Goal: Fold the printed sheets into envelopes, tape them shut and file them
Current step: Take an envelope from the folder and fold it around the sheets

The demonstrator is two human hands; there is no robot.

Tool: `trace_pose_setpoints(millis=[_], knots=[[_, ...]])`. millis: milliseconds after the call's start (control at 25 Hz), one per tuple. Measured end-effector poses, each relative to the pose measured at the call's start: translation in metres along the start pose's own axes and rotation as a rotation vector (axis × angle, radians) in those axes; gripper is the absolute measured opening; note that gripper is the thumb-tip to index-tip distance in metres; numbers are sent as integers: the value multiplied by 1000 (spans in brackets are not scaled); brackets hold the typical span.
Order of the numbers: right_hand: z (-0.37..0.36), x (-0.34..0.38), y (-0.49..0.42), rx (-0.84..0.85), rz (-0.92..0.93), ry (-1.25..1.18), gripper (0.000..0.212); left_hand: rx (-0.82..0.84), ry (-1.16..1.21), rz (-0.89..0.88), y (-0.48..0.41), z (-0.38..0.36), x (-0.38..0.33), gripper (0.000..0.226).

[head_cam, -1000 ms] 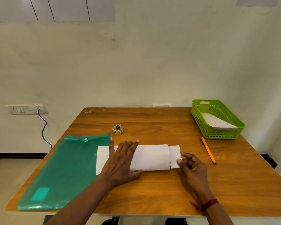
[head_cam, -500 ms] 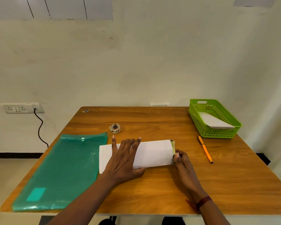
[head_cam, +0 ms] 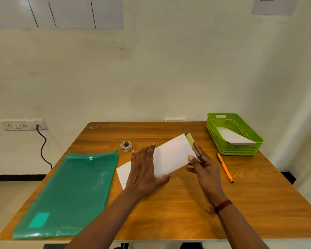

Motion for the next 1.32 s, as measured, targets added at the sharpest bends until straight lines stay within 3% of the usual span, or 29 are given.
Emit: trace_pose_setpoints(millis=[200,320,520,600,760,1040,1160,1320], knots=[[-24,68,-35,3,251,76,74,-148,170,128,-15,17,-8,109],[-38,86,-49,21,266,89,78,-150,423,282,-21,25,3,108],[-50,93,-55,99,304,104,53,-139,828,476,-35,45,15,38],[-56,98,-56,131,329,130,48,-111,939,518,-42,54,10,24],[-67,114,-53,160,370,141,44,-41,1102,469,-60,72,-16,19],[-66,116,-46,159,316,13,45,-75,1209,472,-53,78,-28,13],[-61,117,-45,87,305,-73,22,-100,1210,481,-51,76,-30,12],[-54,117,-48,-58,300,-70,18,-124,1238,469,-52,76,-34,20]])
Point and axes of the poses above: each hand's wrist, its own y-axis away from the middle knuckle, its own z-axis out of the back of the hand, x = y × z, the point moved 10 cm from there along -y, towards the middle knuckle, and after that the axes turned 3 degrees about z, right-handed, at the moved point
